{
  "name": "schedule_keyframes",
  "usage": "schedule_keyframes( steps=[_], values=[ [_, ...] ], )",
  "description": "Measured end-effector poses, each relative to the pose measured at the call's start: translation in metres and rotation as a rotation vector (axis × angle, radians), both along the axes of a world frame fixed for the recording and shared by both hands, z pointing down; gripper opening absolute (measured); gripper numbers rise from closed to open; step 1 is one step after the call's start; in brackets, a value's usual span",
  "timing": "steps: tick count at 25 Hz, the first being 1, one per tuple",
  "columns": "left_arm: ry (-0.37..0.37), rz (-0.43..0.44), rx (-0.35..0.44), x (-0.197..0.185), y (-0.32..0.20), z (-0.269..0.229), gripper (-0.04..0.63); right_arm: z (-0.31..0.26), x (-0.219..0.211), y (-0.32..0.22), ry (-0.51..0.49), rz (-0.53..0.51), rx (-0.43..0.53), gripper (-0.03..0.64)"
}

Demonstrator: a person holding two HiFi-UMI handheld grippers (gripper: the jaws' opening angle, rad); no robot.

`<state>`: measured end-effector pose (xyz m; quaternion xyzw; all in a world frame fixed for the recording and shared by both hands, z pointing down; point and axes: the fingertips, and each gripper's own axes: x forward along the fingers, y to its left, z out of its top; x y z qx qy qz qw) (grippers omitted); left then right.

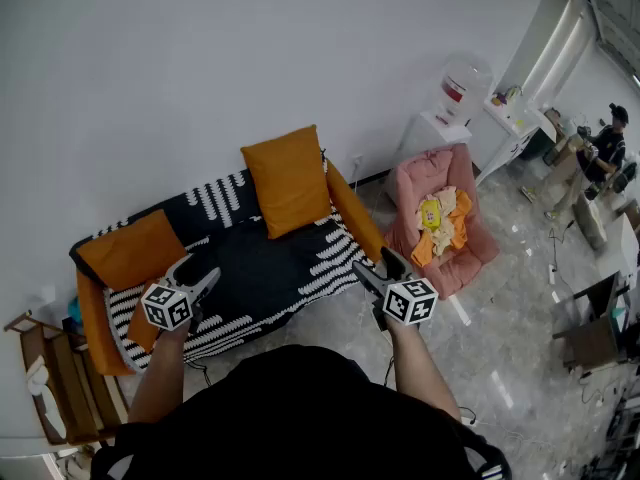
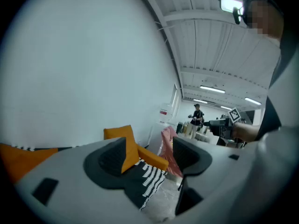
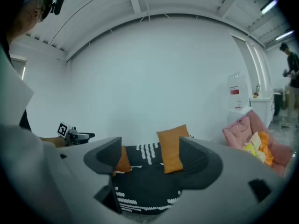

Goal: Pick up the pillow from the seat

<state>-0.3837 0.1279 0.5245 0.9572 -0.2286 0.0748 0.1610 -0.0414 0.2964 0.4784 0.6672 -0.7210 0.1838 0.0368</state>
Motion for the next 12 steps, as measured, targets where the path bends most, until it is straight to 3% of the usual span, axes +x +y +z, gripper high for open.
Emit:
schedule_keyframes(
  steps=[6, 12],
  values=[
    [0.053, 0.035, -0.014, -0.003, 0.002, -0.011, 0.316, -0.004, -0.034, -0.001, 0.016, -0.041, -0.03, 0.388],
    [0.078, 0.024, -0.001, 0.005, -0.002, -0.013, 0.318, -0.013, -0.02, -0.008, 0.027, -0.025, -0.023, 0.388]
  ],
)
